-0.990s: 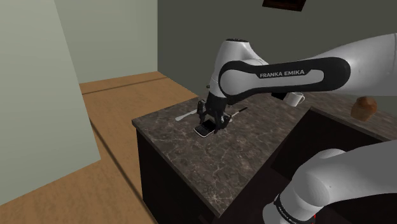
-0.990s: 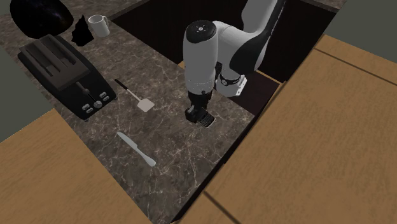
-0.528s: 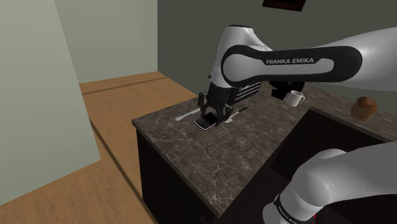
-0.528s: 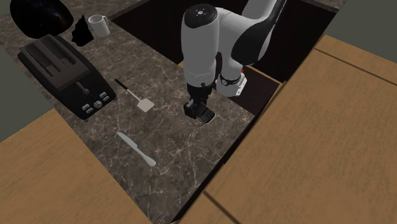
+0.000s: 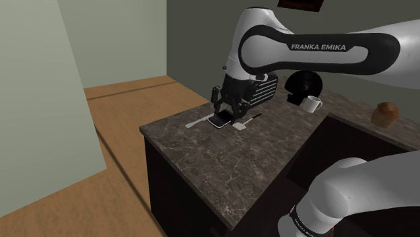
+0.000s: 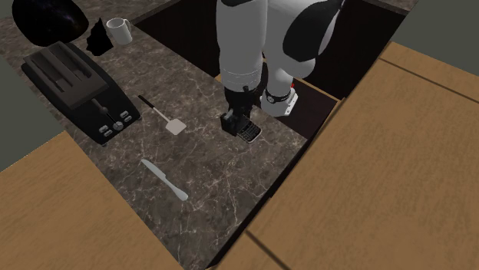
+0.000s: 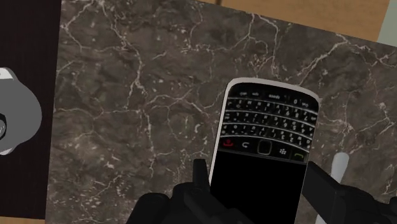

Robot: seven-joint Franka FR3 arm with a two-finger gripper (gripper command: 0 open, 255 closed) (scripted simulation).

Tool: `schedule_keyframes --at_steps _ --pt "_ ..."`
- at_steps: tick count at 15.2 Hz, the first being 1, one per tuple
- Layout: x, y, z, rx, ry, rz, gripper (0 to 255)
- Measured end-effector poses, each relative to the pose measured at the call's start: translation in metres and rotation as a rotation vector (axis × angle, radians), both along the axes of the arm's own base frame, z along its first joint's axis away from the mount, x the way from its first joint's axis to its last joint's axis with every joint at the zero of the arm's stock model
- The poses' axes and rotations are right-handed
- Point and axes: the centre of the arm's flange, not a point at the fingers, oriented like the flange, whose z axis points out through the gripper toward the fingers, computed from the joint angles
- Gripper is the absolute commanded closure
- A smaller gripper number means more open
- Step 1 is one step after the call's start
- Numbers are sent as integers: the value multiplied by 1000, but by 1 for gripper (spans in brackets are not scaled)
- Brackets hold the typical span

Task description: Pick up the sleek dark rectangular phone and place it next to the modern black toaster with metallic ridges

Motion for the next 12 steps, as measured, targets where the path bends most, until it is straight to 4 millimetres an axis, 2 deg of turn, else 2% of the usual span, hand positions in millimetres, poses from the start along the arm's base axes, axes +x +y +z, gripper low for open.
schedule_keyframes --at_steps 12 --pt "0 1 62 0 0 0 255"
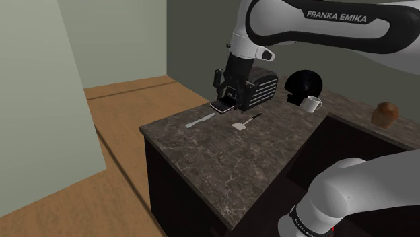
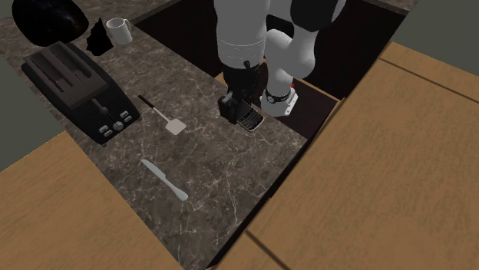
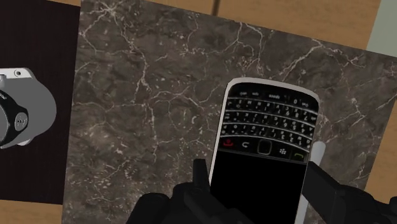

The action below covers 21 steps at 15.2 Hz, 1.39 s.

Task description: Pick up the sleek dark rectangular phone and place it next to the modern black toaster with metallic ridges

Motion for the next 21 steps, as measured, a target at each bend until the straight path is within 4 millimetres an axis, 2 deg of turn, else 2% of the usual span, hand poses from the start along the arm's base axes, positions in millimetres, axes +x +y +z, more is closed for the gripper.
schedule_keyframes --at_steps 8,9,16,21 --pt "-2 -1 40 0 0 0 255" --pt "-3 -7 41 0 0 0 255" --pt "-13 -89 44 0 0 -1 255" --pt "-19 -158 42 0 0 -2 255"
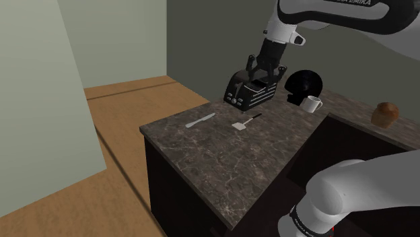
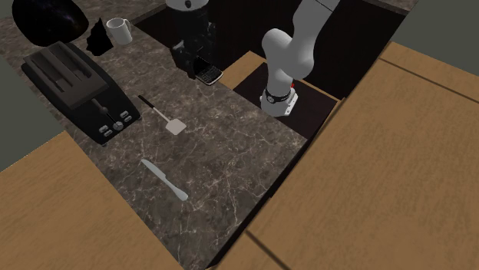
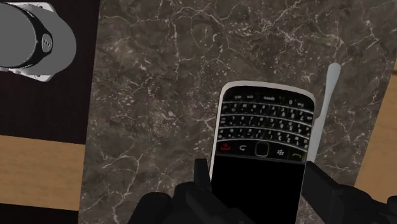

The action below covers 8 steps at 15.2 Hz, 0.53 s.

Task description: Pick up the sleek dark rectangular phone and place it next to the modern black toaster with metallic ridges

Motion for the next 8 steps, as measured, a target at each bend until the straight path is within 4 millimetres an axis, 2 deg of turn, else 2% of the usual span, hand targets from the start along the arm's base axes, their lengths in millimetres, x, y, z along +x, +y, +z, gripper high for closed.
schedule_keyframes --at_steps 8 --pt "-11 -104 1 1 0 1 255"
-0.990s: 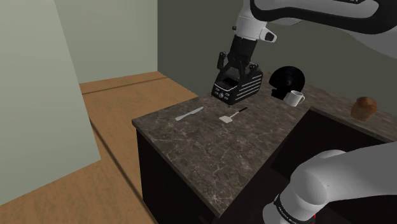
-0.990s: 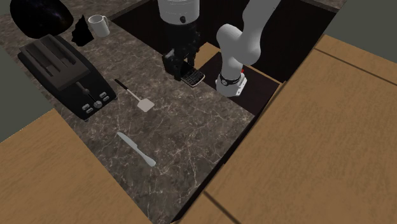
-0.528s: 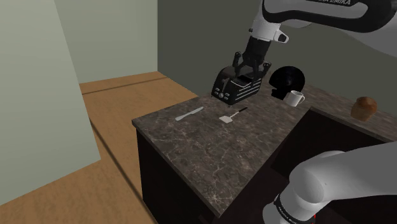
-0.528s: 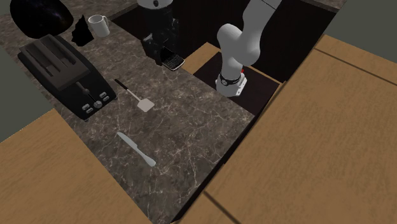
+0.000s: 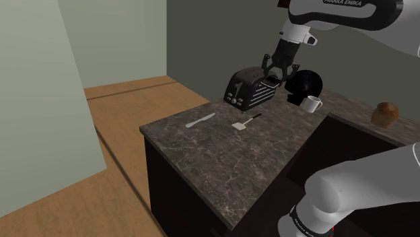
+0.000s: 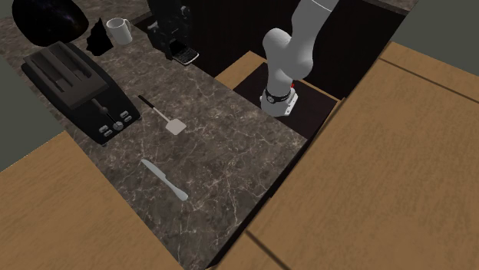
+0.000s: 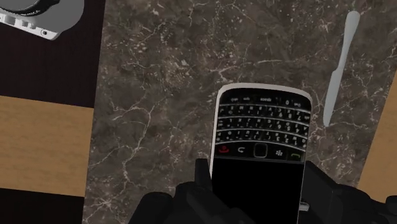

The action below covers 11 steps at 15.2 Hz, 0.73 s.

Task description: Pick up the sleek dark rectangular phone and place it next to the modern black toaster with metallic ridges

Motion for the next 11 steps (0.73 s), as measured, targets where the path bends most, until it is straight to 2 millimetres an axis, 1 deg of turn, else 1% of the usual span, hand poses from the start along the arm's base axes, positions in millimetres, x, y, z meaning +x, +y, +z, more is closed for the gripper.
schedule_keyframes --at_steps 5,9,11 --pt "-9 -67 0 0 -1 0 255" --pt "-15 -119 5 0 0 -1 255" --pt "-17 -145 1 0 0 0 255"
